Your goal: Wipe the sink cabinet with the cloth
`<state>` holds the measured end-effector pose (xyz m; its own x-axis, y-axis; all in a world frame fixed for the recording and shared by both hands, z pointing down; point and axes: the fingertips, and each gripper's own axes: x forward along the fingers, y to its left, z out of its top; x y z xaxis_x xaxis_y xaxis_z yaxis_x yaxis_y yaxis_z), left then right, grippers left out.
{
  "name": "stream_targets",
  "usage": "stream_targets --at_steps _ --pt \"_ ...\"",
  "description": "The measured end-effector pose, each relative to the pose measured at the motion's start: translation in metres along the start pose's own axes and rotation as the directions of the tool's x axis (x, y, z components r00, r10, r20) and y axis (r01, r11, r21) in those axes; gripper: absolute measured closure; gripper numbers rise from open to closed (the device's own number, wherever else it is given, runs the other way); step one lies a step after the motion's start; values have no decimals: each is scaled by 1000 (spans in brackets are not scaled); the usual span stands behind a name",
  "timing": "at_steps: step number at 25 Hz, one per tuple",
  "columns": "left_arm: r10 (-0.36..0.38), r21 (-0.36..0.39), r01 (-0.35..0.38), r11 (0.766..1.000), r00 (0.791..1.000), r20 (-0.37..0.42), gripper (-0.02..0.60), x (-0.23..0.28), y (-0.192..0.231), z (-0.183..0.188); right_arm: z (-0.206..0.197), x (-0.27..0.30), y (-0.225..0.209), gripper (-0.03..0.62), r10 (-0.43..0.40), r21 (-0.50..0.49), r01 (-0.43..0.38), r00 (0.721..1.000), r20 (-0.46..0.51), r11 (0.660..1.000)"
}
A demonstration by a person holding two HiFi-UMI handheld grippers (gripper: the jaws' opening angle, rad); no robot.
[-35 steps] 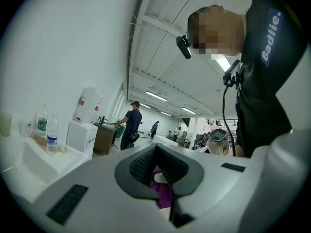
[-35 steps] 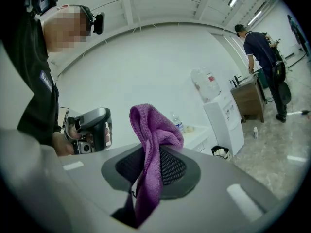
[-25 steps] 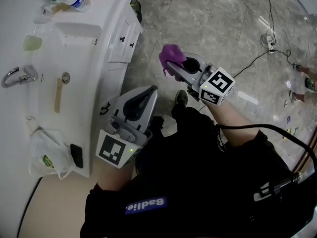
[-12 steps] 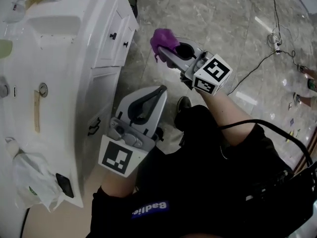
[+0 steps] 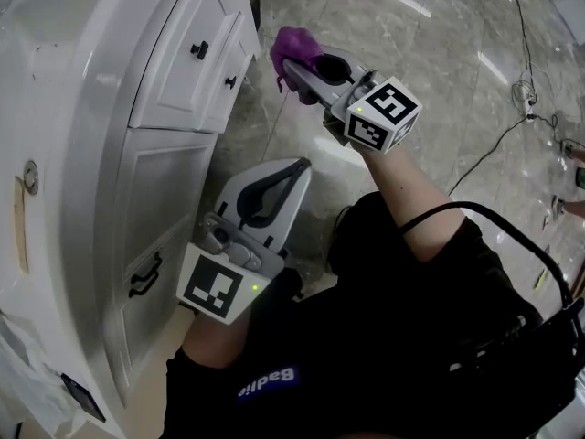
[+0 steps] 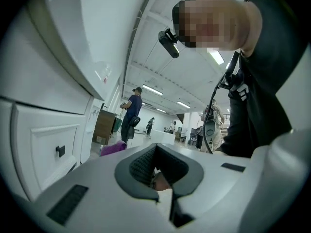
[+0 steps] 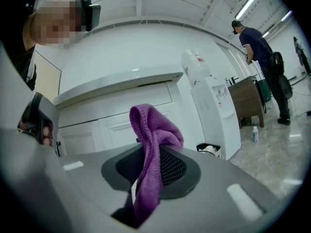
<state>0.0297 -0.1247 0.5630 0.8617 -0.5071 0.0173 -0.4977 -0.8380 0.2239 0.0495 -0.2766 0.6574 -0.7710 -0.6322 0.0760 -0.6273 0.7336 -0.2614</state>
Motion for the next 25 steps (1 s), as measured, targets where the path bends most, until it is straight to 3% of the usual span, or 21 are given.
stream_targets --at_steps 8,15,25 --pt "22 75 -19 997 999 -32 577 -16 12 -75 -61 33 -34 520 3 -63 -4 1000 -20 998" --pt "41 119 -34 992 998 -53 577 -36 13 -105 -91 72 -71 520 -54 -143 43 996 -75 989" --pt "45 120 -36 992 996 -79 577 -46 12 -129 -143 132 -126 520 -161 -232 106 959 -232 967"
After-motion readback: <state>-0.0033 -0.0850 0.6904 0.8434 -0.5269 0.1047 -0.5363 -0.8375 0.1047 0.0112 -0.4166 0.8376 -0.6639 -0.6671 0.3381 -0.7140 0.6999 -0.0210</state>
